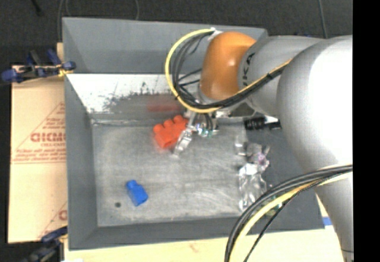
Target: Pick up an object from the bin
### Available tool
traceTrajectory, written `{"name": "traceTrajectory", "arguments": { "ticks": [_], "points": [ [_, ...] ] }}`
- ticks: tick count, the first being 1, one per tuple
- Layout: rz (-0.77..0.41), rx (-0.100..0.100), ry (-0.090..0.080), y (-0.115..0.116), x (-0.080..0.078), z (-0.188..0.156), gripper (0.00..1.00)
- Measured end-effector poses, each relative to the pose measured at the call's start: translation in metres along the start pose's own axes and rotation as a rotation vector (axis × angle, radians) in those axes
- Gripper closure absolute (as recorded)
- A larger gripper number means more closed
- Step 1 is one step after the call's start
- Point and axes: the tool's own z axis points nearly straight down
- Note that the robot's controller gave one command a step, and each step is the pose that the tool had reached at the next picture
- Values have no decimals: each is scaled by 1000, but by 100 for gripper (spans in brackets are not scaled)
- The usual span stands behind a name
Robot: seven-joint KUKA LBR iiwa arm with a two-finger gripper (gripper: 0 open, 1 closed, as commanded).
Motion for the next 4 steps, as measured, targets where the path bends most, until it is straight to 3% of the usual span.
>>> {"name": "traceTrajectory", "arguments": {
  "ticks": [1, 4],
  "points": [
    [-2, 1, -2, -1, -2, -2, 100],
    [-6, 2, -2, -1, -2, -2, 100]
  ]
}}
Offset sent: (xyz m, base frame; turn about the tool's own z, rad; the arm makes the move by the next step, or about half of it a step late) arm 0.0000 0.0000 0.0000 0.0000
